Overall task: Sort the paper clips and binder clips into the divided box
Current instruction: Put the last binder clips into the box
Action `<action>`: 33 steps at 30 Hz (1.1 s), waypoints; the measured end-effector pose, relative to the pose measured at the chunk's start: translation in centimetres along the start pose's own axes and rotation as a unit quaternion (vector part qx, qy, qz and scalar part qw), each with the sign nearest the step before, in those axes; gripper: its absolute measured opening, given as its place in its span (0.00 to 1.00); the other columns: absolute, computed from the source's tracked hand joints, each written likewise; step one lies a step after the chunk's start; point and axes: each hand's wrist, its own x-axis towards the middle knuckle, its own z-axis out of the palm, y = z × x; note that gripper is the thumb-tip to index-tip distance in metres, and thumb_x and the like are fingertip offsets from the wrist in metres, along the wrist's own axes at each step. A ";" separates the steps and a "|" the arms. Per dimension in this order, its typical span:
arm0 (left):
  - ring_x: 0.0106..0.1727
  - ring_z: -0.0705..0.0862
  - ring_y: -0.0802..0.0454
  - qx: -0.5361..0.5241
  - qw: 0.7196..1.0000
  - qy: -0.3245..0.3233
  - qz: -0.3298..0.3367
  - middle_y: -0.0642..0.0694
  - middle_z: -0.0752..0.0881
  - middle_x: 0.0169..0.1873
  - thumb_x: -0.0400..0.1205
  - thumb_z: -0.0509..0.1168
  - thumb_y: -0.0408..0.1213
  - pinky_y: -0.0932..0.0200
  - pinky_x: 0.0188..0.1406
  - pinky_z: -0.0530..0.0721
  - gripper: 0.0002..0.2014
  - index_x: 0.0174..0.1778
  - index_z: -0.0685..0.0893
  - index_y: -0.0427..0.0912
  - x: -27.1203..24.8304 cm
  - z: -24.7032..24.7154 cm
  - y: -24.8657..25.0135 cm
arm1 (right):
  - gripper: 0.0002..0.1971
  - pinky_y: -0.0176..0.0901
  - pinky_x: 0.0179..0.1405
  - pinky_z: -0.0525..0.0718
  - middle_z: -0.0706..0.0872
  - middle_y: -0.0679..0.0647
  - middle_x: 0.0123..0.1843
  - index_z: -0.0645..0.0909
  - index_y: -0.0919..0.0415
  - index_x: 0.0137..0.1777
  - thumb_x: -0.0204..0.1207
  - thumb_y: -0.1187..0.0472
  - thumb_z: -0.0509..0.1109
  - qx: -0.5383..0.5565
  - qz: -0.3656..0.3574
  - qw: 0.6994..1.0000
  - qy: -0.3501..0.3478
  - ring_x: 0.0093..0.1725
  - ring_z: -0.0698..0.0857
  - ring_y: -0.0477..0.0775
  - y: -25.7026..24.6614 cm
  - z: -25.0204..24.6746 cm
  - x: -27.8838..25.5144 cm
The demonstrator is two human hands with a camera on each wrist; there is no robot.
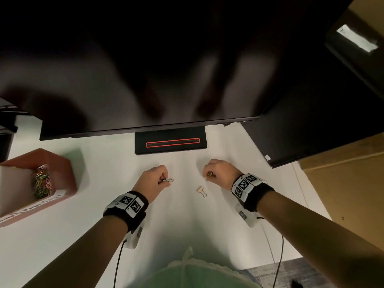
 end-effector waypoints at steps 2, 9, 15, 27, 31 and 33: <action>0.31 0.75 0.56 -0.019 1.000 0.004 0.001 0.51 0.78 0.31 0.74 0.71 0.32 0.69 0.33 0.74 0.08 0.38 0.77 0.44 -0.8 0.3 -0.1 | 0.09 0.43 0.54 0.80 0.82 0.57 0.56 0.86 0.59 0.53 0.75 0.64 0.68 -0.010 -0.007 1.000 -0.015 0.52 0.83 0.58 0.2 0.3 -1.0; 0.34 0.80 0.52 -0.050 0.999 0.000 -0.002 0.45 0.83 0.36 0.73 0.72 0.32 0.69 0.35 0.76 0.08 0.37 0.79 0.46 -2.8 1.2 -0.2 | 0.21 0.35 0.56 0.73 0.80 0.57 0.58 0.76 0.54 0.69 0.76 0.64 0.67 0.008 -0.049 0.998 -0.040 0.55 0.82 0.55 -1.1 2.2 -2.8; 0.36 0.81 0.46 -0.060 0.998 0.010 -0.013 0.41 0.84 0.36 0.72 0.73 0.32 0.63 0.38 0.78 0.10 0.36 0.78 0.50 -3.9 0.7 -0.7 | 0.18 0.49 0.61 0.79 0.75 0.60 0.61 0.79 0.58 0.66 0.76 0.65 0.68 -0.015 -0.014 0.998 -0.062 0.56 0.82 0.63 -2.5 3.1 -2.0; 0.38 0.84 0.46 -0.097 0.993 0.056 -0.038 0.44 0.86 0.36 0.71 0.75 0.33 0.56 0.42 0.84 0.09 0.36 0.80 0.47 -8.5 -1.6 -2.8 | 0.11 0.43 0.57 0.77 0.82 0.60 0.57 0.81 0.60 0.57 0.75 0.65 0.66 -0.040 -0.050 0.994 -0.084 0.56 0.81 0.59 -5.5 3.8 -0.8; 0.35 0.83 0.53 -0.114 0.987 0.100 -0.044 0.47 0.86 0.35 0.70 0.75 0.33 0.67 0.37 0.80 0.09 0.35 0.81 0.46 -11.5 -5.2 -4.3 | 0.11 0.43 0.55 0.79 0.80 0.56 0.52 0.80 0.60 0.55 0.73 0.66 0.67 -0.030 -0.091 0.993 -0.070 0.50 0.80 0.56 -9.6 4.2 0.6; 0.34 0.83 0.58 -0.120 0.981 0.143 -0.057 0.47 0.86 0.33 0.71 0.75 0.33 0.70 0.36 0.79 0.08 0.35 0.81 0.44 -13.1 -8.0 -5.8 | 0.10 0.38 0.52 0.77 0.78 0.53 0.50 0.81 0.59 0.54 0.73 0.66 0.68 -0.015 -0.136 0.990 -0.045 0.45 0.78 0.51 -13.2 4.3 1.9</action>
